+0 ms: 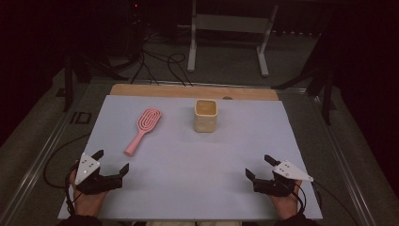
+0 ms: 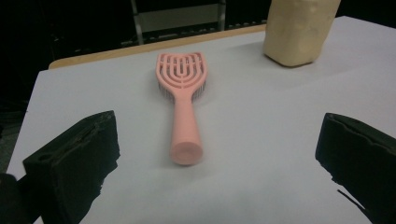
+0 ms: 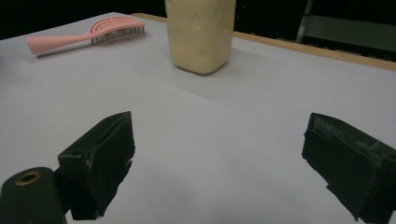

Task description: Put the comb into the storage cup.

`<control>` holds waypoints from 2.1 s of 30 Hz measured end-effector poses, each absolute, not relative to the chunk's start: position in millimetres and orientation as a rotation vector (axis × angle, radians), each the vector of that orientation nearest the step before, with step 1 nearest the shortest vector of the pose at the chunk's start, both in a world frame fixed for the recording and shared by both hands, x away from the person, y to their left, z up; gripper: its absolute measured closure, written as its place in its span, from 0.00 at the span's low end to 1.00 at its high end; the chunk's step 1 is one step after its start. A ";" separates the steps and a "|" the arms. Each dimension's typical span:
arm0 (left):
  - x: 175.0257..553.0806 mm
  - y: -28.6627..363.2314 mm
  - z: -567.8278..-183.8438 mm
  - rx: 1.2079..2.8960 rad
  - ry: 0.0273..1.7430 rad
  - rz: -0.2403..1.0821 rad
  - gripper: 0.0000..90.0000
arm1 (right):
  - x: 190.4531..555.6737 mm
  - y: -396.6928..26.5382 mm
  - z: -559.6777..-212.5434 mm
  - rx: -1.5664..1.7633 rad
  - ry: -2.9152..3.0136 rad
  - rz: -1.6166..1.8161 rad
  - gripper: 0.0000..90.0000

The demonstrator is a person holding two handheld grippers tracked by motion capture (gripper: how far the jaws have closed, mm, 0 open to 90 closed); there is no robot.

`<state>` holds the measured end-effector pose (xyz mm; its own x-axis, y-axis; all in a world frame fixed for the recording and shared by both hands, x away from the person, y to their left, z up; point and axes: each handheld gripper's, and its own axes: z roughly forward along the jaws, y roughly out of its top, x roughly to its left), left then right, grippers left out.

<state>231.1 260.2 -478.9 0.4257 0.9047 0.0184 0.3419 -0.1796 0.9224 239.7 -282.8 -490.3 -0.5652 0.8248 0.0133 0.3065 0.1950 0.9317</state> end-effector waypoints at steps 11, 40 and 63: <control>234.3 254.5 -476.7 1.745 1.107 0.765 0.00 | 244.1 -288.6 -493.5 1.099 1.950 1.380 0.10; 276.8 244.2 -436.1 1.791 1.179 0.781 0.00 | 242.4 -291.7 -496.8 1.143 1.912 1.388 0.10; 328.7 227.9 -439.2 1.922 1.200 0.714 0.00 | 240.8 -288.6 -498.3 1.137 1.911 1.388 0.10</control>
<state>328.7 227.9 -439.2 0.4054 0.9116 0.0679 0.4953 -0.2815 0.8219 240.8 -288.6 -498.3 -0.5163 0.8538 0.0669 0.3278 0.1249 0.9364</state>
